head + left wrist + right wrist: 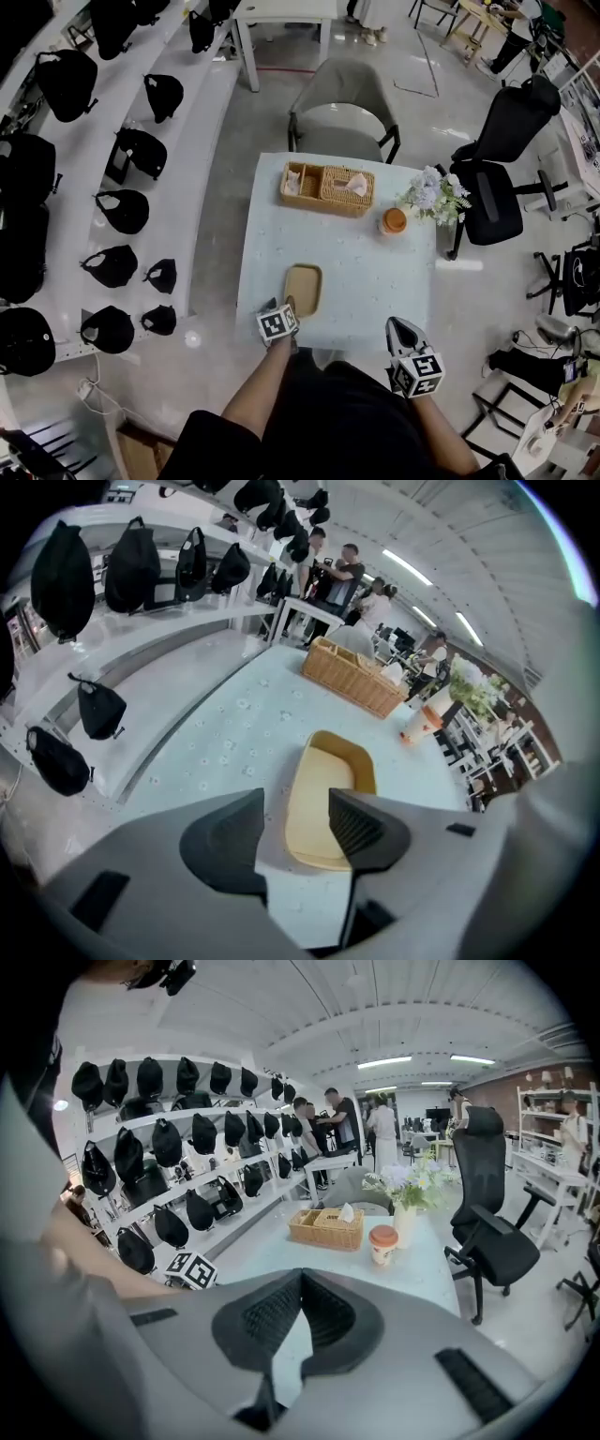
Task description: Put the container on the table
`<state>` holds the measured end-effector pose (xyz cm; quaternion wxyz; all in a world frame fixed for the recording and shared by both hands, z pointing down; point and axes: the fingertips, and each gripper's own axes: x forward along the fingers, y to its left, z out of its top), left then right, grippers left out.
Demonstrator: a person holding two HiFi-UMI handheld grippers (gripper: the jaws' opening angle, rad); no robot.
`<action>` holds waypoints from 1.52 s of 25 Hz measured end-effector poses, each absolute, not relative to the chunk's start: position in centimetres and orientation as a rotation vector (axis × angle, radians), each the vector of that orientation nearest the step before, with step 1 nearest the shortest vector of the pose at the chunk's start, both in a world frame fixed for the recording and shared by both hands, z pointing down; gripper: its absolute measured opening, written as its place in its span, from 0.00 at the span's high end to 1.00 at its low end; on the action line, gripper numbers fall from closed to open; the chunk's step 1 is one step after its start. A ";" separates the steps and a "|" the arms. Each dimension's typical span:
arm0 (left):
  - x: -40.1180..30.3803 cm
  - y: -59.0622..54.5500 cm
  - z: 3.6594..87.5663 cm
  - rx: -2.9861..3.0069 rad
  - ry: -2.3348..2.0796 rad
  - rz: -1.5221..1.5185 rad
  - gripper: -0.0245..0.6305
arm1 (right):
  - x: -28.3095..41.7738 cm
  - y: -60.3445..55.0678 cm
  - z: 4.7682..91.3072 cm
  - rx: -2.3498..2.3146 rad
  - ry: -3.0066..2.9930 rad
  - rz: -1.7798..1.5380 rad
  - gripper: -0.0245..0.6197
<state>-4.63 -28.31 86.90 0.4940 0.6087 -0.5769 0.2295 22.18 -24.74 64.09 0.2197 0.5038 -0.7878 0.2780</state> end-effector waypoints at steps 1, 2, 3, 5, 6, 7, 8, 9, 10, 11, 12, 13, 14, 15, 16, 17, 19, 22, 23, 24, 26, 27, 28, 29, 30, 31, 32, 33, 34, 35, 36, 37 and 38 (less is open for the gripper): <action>-4.5 -28.2 85.8 1.517 -1.403 0.557 0.67 | 22.3 -24.6 63.8 1.396 -2.191 0.766 0.96; -4.3 -28.1 84.5 1.565 -1.410 0.559 0.67 | 22.5 -24.4 63.6 1.400 -2.199 0.764 0.96; -3.9 -27.9 83.2 1.619 -1.423 0.561 0.67 | 22.8 -24.2 63.3 1.408 -2.205 0.762 0.96; -3.0 -27.5 79.9 1.738 -1.460 0.558 0.67 | 23.7 -23.8 63.0 1.421 -2.209 0.757 0.96; -2.5 -27.3 78.1 1.792 -1.474 0.548 0.67 | 24.1 -23.5 63.0 1.423 -2.206 0.756 0.96; -1.9 -27.0 76.3 1.839 -1.483 0.533 0.67 | 24.5 -23.2 63.0 1.422 -2.201 0.758 0.96; -1.3 -26.6 74.6 1.880 -1.489 0.514 0.67 | 24.7 -22.9 63.1 1.419 -2.195 0.765 0.96; -0.7 -26.0 72.9 1.916 -1.491 0.494 0.67 | 24.9 -22.4 63.1 1.416 -2.190 0.773 0.96; 0.0 -25.2 71.4 1.949 -1.490 0.477 0.67 | 25.1 -21.7 63.3 1.408 -2.191 0.781 0.96; 0.8 -24.4 69.9 1.979 -1.487 0.461 0.67 | 25.3 -20.9 63.6 1.396 -2.202 0.785 0.96; 1.7 -23.5 68.5 2.008 -1.481 0.445 0.67 | 25.4 -20.3 63.8 1.381 -2.219 0.784 0.96; 2.6 -22.7 67.2 2.032 -1.473 0.425 0.68 | 25.5 -19.9 63.7 1.368 -2.241 0.780 0.96; 3.4 -21.8 66.0 2.052 -1.467 0.399 0.73 | 25.4 -19.6 63.6 1.358 -2.264 0.778 0.96; 4.1 -21.0 64.7 2.066 -1.464 0.368 0.80 | 25.3 -19.4 63.4 1.348 -2.288 0.778 0.96; 4.6 -20.2 63.5 2.074 -1.469 0.337 0.85 | 25.1 -19.2 63.2 1.337 -2.310 0.777 0.96; 5.0 -19.4 62.3 2.078 -1.480 0.308 0.86 | 24.8 -19.1 63.0 1.321 -2.331 0.773 0.96; 5.4 -18.2 60.1 2.094 -1.510 0.270 0.92 | 24.3 -18.9 62.2 1.291 -2.366 0.753 0.96; 5.2 -17.4 57.1 2.147 -1.543 0.239 0.95 | 23.7 -18.8 59.9 1.303 -2.405 0.706 0.96; 4.8 -17.4 56.2 2.164 -1.552 0.229 0.95 | 23.5 -18.8 59.0 1.327 -2.414 0.695 0.96; 4.4 -17.4 55.3 2.179 -1.562 0.221 0.95 | 23.3 -18.7 58.0 1.361 -2.422 0.687 0.96; 3.4 -17.6 53.8 2.206 -1.582 0.218 0.95 | 22.7 -18.7 56.2 1.434 -2.433 0.667 0.96; 3.0 -17.8 53.2 2.222 -1.586 0.217 0.95 | 22.4 -18.8 55.4 1.465 -2.437 0.650 0.96; 2.8 -18.0 52.5 2.244 -1.582 0.209 0.95 | 22.1 -19.1 54.6 1.491 -2.439 0.626 0.96; 2.7 -18.3 51.9 2.268 -1.571 0.195 0.95 | 21.7 -19.2 53.9 1.510 -2.439 0.599 0.96; 2.6 -18.5 51.3 2.291 -1.558 0.180 0.95 | 21.3 -19.4 53.3 1.523 -2.437 0.569 0.96; 2.3 -18.7 50.8 2.308 -1.547 0.165 0.95 | 20.9 -19.6 52.7 1.534 -2.433 0.541 0.96; 1.8 -19.0 50.4 2.316 -1.539 0.150 0.95 | 20.5 -19.6 52.1 1.543 -2.428 0.520 0.96; 1.2 -19.2 50.0 2.312 -1.534 0.133 0.95 | 20.0 -19.7 51.5 1.552 -2.425 0.503 0.96; 0.3 -19.4 49.7 2.301 -1.531 0.117 0.95 | 19.4 -19.7 50.9 1.560 -2.424 0.488 0.96; -0.6 -19.6 49.4 2.289 -1.532 0.104 0.95 | 18.7 -19.7 50.3 1.566 -2.424 0.468 0.96; -1.5 -19.9 49.1 2.283 -1.535 0.098 0.95 | 17.9 -19.8 49.7 1.574 -2.425 0.445 0.96; -2.4 -20.1 48.8 2.285 -1.536 0.093 0.95 | 17.2 -19.9 49.2 1.583 -2.423 0.419 0.96; -3.3 -20.2 48.6 2.292 -1.534 0.089 0.95 | 16.4 -20.0 48.9 1.595 -2.418 0.397 0.96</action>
